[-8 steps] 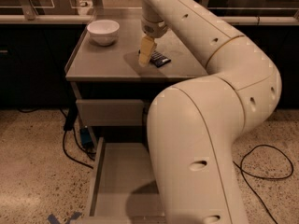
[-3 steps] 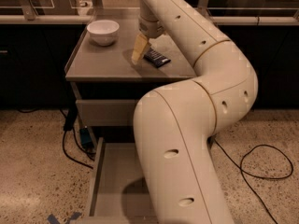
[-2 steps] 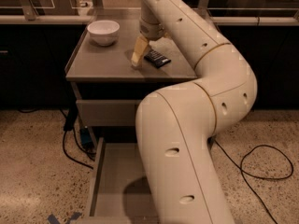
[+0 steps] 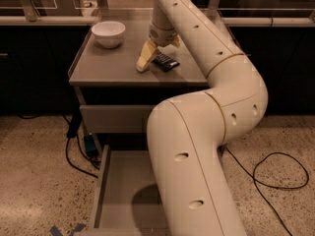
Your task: Place rxbar blueberry into middle drawer
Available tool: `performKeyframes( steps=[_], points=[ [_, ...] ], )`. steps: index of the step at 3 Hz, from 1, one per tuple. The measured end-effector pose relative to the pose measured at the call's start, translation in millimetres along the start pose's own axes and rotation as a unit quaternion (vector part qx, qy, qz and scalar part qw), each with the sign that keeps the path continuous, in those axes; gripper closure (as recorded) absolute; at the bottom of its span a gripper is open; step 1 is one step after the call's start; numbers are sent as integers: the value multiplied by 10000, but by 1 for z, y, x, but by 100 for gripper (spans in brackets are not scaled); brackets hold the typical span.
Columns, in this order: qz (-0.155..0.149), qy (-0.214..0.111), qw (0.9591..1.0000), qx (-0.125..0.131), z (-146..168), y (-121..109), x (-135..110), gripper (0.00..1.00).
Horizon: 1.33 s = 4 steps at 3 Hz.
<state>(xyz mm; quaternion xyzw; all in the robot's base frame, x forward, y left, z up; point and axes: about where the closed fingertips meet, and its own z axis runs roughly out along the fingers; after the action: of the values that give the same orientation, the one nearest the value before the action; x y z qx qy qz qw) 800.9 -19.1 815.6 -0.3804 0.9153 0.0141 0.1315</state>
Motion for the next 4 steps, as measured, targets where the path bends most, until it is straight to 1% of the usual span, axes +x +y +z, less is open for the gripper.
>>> performKeyframes(
  steps=[1, 2, 4],
  points=[
    [32, 70, 9999, -143, 21, -1, 4, 2],
    [32, 70, 9999, -143, 19, -1, 3, 17],
    [34, 68, 9999, -142, 18, -1, 3, 66]
  ],
)
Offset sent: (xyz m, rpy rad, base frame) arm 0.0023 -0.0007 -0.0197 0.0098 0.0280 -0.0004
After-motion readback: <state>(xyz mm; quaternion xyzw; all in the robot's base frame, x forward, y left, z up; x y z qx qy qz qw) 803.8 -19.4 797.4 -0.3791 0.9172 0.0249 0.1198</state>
